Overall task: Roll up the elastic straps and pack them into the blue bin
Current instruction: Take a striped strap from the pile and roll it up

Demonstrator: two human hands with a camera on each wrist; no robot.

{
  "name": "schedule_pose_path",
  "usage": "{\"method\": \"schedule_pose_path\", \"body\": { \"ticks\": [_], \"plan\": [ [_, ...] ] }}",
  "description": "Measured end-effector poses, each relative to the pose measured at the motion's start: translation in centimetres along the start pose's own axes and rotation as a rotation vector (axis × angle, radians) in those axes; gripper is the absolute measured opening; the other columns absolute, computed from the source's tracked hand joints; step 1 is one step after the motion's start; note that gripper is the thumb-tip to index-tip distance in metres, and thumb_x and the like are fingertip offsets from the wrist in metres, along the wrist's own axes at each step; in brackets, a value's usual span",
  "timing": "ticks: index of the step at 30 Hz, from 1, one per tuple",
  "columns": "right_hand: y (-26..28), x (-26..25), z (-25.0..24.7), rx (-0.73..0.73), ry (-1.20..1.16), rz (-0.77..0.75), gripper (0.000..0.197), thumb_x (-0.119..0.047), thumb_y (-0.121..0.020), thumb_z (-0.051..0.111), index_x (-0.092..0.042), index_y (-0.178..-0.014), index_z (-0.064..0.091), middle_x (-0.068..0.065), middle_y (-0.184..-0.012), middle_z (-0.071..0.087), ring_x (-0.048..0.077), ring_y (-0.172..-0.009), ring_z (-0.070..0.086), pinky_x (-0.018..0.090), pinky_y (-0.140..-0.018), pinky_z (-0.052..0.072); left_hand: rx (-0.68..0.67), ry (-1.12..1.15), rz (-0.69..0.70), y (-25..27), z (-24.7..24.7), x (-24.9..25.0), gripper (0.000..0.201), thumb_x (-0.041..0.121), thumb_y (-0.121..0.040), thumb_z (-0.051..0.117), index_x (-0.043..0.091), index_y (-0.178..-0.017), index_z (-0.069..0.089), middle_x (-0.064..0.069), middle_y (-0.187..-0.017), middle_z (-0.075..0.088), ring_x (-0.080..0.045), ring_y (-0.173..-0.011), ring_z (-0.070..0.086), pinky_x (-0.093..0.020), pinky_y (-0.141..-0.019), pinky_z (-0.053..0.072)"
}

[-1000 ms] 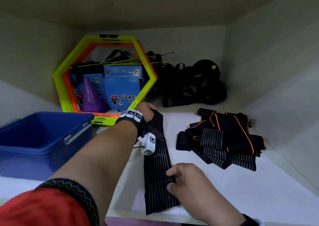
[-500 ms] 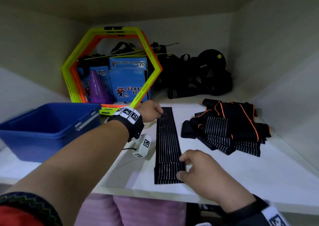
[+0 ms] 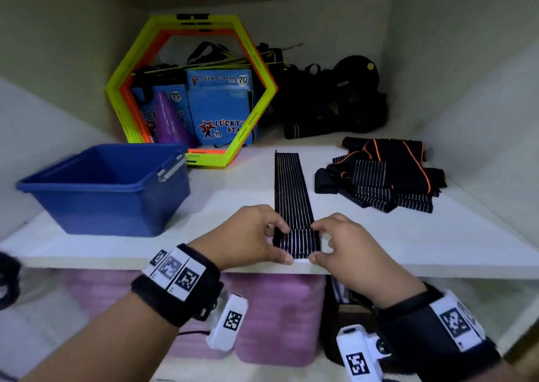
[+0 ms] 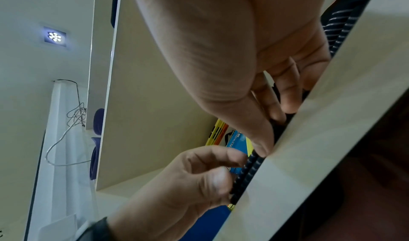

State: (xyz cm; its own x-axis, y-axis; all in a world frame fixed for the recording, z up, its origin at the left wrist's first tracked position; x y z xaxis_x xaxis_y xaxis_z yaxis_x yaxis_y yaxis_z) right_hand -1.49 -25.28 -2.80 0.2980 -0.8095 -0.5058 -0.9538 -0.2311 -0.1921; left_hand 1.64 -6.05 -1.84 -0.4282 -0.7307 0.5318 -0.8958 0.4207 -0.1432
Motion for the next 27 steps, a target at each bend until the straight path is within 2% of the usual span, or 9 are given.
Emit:
{"method": "schedule_pose_path", "body": {
  "ticks": [3, 7, 9, 14, 18, 20, 22, 25, 27],
  "plan": [
    [0.3, -0.1, 0.1, 0.022, -0.025, -0.010, 0.058, -0.029, -0.082, 0.078, -0.022, -0.136, 0.057, -0.009, -0.123, 0.053, 0.006, -0.095, 0.052, 0.019, -0.082, 0.040, 0.039, -0.008, 0.042, 1.1, 0.6, -0.6, 0.054, 0.036, -0.058, 0.095, 0.025, -0.107, 0.074, 0.007, -0.104, 0.066, -0.007, -0.087, 0.062, -0.031, -0.085, 0.055],
    [0.5, 0.0, 0.5, -0.029, -0.023, -0.013, 0.065, -0.030, -0.077, 0.082, -0.020, -0.137, 0.057, -0.007, -0.125, 0.053, 0.013, -0.106, 0.056, 0.031, -0.098, 0.048, 0.113, -0.074, 0.135, 1.7, 1.1, -0.8, 0.051, 0.033, -0.063, 0.092, 0.017, -0.108, 0.076, 0.004, -0.109, 0.070, -0.009, -0.093, 0.066, -0.031, -0.087, 0.054],
    [0.5, 0.2, 0.6, -0.047, 0.004, -0.015, 0.066, -0.031, -0.076, 0.083, -0.020, -0.136, 0.058, -0.005, -0.126, 0.055, 0.015, -0.107, 0.056, 0.030, -0.098, 0.046, 0.132, -0.099, 0.157, 2.0, 1.4, -0.9, 0.047, 0.035, -0.067, 0.089, 0.015, -0.108, 0.077, 0.003, -0.113, 0.071, -0.010, -0.100, 0.067, -0.029, -0.091, 0.052],
    [0.5, 0.8, 1.0, -0.013, -0.034, -0.035, 0.044, -0.037, -0.086, 0.074, -0.021, -0.126, 0.066, -0.007, -0.119, 0.057, 0.008, -0.096, 0.053, 0.027, -0.092, 0.045, 0.169, -0.159, 0.161, 2.6, 1.6, -1.4, 0.036, 0.043, -0.085, 0.073, 0.021, -0.113, 0.075, 0.008, -0.126, 0.063, -0.015, -0.109, 0.054, -0.031, -0.098, 0.044],
    [0.1, 1.2, 1.4, 0.046, -0.087, 0.006, 0.022, -0.042, -0.094, 0.060, -0.024, -0.101, 0.072, -0.005, -0.102, 0.057, 0.007, -0.085, 0.056, 0.024, -0.079, 0.040, 0.206, -0.079, 0.179, 2.8, 1.4, -1.2, 0.027, 0.038, -0.091, 0.067, 0.021, -0.111, 0.075, 0.010, -0.108, 0.068, -0.005, -0.095, 0.059, -0.021, -0.088, 0.044],
    [-0.2, 1.3, 1.6, 0.082, -0.085, 0.040, 0.037, -0.045, -0.099, 0.051, -0.016, -0.080, 0.067, -0.001, -0.090, 0.056, 0.010, -0.079, 0.056, 0.030, -0.074, 0.041, 0.233, 0.065, 0.084, 3.0, 1.4, -1.7, 0.016, 0.031, -0.093, 0.067, 0.026, -0.105, 0.075, 0.015, -0.093, 0.071, 0.005, -0.083, 0.061, -0.013, -0.076, 0.043],
    [-0.4, 1.3, 1.7, 0.138, -0.101, 0.074, 0.050, -0.046, -0.100, 0.047, -0.008, -0.069, 0.059, 0.004, -0.081, 0.055, 0.016, -0.073, 0.055, 0.035, -0.072, 0.043, 0.308, 0.234, -0.042, 3.2, 1.4, -2.2, 0.010, 0.027, -0.092, 0.069, 0.029, -0.100, 0.075, 0.015, -0.082, 0.074, 0.006, -0.078, 0.064, -0.009, -0.071, 0.042],
    [-0.6, 1.1, 2.0, 0.216, -0.077, 0.103, 0.057, -0.047, -0.099, 0.049, -0.006, -0.058, 0.047, 0.007, -0.069, 0.052, 0.024, -0.065, 0.053, 0.039, -0.066, 0.044, 0.385, 0.365, -0.164, 3.2, 1.6, -2.5, 0.020, 0.030, -0.087, 0.075, 0.033, -0.106, 0.068, 0.006, -0.074, 0.075, 0.002, -0.079, 0.068, -0.015, -0.073, 0.047],
    [-0.7, 0.9, 2.1, 0.256, -0.074, 0.122, 0.060, -0.049, -0.098, 0.051, -0.008, -0.054, 0.042, 0.007, -0.057, 0.047, 0.027, -0.060, 0.051, 0.040, -0.060, 0.042, 0.422, 0.386, -0.215, 3.0, 1.6, -2.7, 0.018, 0.032, -0.083, 0.078, 0.032, -0.098, 0.067, 0.001, -0.068, 0.073, -0.003, -0.072, 0.068, -0.018, -0.066, 0.045]
  ]
}}
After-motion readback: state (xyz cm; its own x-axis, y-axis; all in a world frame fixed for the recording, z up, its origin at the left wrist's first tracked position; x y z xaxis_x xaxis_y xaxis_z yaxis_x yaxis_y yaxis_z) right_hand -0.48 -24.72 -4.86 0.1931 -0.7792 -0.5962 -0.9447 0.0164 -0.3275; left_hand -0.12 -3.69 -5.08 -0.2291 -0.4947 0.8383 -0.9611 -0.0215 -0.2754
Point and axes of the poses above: each hand's wrist, its own y-axis away from the middle knuckle, its own z-axis out of the palm, x = y × z, the point moved 4 cm from there along -y, towards the middle knuckle
